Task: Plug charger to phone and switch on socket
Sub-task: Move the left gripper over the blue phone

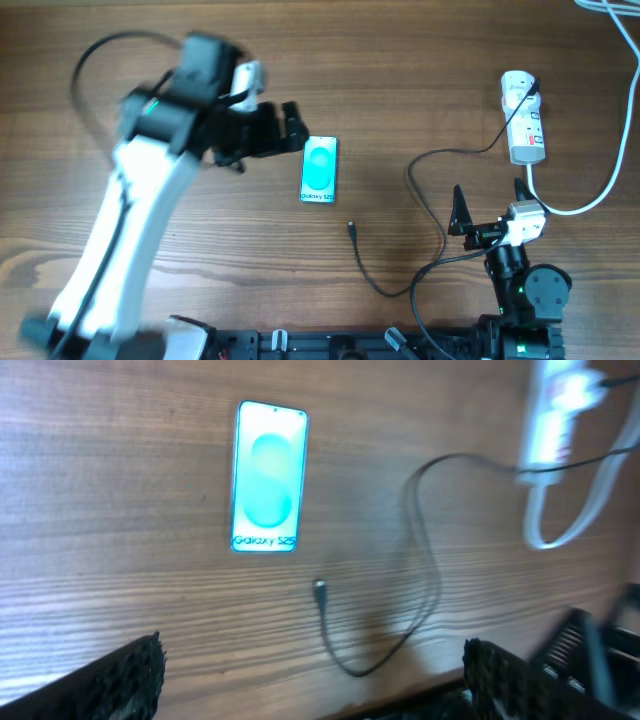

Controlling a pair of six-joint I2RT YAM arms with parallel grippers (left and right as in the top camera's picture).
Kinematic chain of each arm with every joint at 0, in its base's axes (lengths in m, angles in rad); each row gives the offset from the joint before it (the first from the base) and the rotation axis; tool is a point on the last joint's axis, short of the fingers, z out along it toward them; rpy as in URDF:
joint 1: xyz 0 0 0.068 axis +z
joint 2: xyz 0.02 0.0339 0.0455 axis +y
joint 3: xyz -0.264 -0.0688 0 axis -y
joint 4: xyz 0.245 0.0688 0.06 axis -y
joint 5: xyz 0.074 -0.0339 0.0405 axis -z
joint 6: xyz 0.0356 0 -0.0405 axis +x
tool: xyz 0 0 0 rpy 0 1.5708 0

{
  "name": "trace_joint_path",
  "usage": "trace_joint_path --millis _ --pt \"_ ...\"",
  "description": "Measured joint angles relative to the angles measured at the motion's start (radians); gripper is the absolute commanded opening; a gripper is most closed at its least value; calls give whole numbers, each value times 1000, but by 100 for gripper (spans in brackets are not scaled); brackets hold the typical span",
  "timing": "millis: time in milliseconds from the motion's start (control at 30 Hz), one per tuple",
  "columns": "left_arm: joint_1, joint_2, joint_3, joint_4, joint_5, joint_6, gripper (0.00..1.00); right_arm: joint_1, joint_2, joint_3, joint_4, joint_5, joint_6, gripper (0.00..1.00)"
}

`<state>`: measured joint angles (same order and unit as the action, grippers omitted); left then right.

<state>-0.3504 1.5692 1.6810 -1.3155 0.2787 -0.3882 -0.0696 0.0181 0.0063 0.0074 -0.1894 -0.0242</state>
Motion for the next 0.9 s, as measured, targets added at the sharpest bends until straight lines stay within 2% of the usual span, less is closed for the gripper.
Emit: trace_joint_path --millis 133,333,900 --pt "-88 233 171 -117 -109 -18 100 0 0 0 0 0 0 100" --pt "-163 452 185 -56 -178 -25 100 0 0 0 0 0 0 100" --pt "-179 685 185 70 -198 2 100 0 0 0 0 0 0 100"
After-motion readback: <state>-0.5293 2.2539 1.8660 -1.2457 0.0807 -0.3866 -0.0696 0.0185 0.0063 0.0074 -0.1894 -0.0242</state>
